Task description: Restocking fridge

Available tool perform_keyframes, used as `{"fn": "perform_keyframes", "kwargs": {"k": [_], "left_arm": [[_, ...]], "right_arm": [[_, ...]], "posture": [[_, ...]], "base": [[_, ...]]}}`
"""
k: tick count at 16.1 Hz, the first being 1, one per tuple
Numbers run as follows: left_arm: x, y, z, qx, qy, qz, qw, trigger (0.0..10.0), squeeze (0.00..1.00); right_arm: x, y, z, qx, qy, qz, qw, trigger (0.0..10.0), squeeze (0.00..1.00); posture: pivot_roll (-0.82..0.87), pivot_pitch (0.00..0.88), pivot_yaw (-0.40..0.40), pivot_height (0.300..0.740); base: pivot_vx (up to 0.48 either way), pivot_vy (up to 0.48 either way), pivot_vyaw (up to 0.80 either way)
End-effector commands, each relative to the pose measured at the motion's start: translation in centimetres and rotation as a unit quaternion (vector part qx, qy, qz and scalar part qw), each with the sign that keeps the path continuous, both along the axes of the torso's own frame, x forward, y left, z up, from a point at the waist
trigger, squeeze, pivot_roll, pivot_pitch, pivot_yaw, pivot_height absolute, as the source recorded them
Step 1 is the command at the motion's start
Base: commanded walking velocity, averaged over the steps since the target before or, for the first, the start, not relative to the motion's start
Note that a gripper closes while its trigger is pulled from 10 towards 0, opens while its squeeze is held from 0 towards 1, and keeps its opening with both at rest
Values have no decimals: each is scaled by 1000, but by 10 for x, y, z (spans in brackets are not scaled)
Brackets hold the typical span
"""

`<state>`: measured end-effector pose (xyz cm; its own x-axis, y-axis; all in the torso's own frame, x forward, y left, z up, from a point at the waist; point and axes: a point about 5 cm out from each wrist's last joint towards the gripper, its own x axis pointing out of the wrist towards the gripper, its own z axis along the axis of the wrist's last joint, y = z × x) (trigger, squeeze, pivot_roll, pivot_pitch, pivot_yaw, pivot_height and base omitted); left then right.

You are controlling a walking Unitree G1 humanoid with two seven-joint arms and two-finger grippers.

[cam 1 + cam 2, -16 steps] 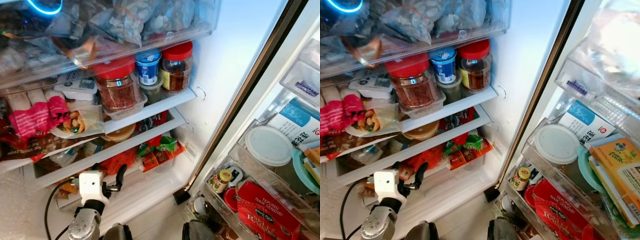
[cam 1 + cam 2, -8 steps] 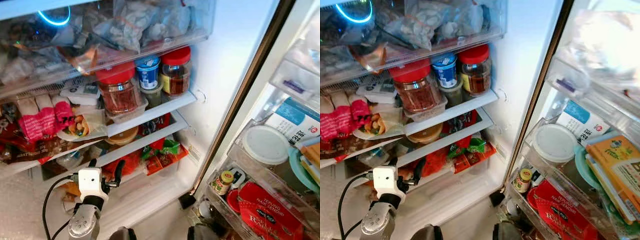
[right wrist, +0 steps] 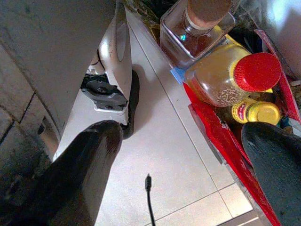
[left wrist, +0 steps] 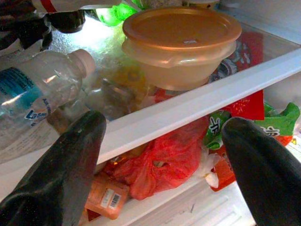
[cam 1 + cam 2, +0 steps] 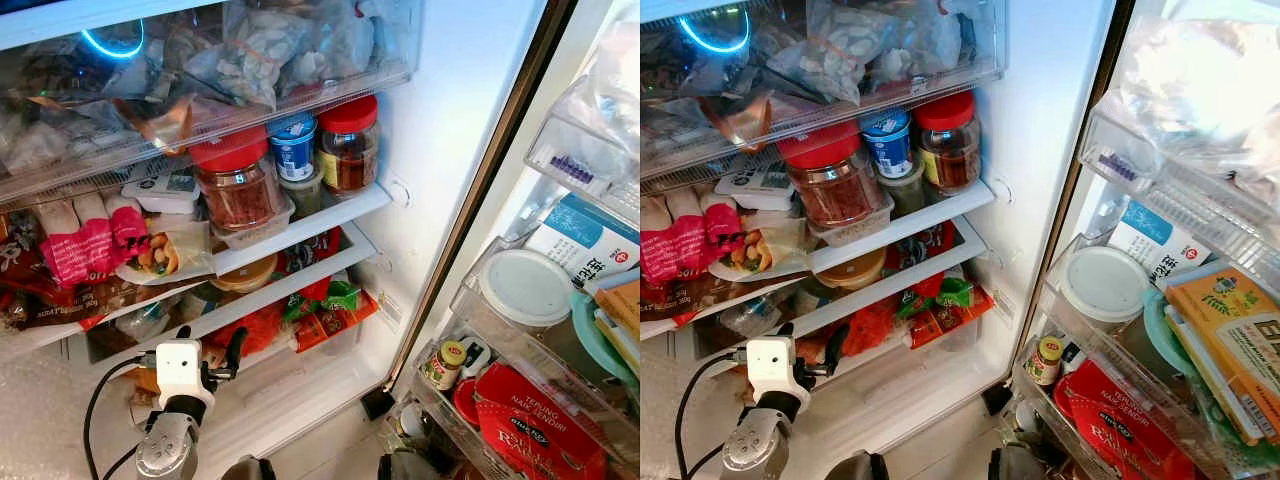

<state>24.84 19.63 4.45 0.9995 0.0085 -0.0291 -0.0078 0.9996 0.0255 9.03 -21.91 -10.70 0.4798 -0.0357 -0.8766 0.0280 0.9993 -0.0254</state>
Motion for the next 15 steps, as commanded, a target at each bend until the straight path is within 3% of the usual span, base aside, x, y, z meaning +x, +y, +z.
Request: {"fn": "perform_keyframes", "kwargs": {"k": [1, 5, 12, 15], "left_arm": [[-1, 2, -2, 0, 3, 3, 1000, 10000, 0], [-1, 0, -3, -1, 2, -2, 1000, 10000, 0], [1, -2, -1, -5, -1, -3, 1000, 10000, 0], [2, -2, -1, -6, -2, -2, 1000, 10000, 0]], "right_arm": [[-1, 11, -2, 14, 1, 2, 1000, 10000, 0], [0, 11, -2, 11, 1, 2, 1000, 10000, 0], [1, 11, -2, 8, 0, 6, 1000, 10000, 0], [36, 21, 6, 13, -43, 15, 999, 10000, 0]], "posture": [[-155, 123, 38, 655], [-159, 128, 41, 655], [-160, 122, 40, 655], [-159, 121, 39, 655]], "base": [[0, 0, 0], [0, 0, 0], [-266, 0, 0], [-308, 0, 0]]}}
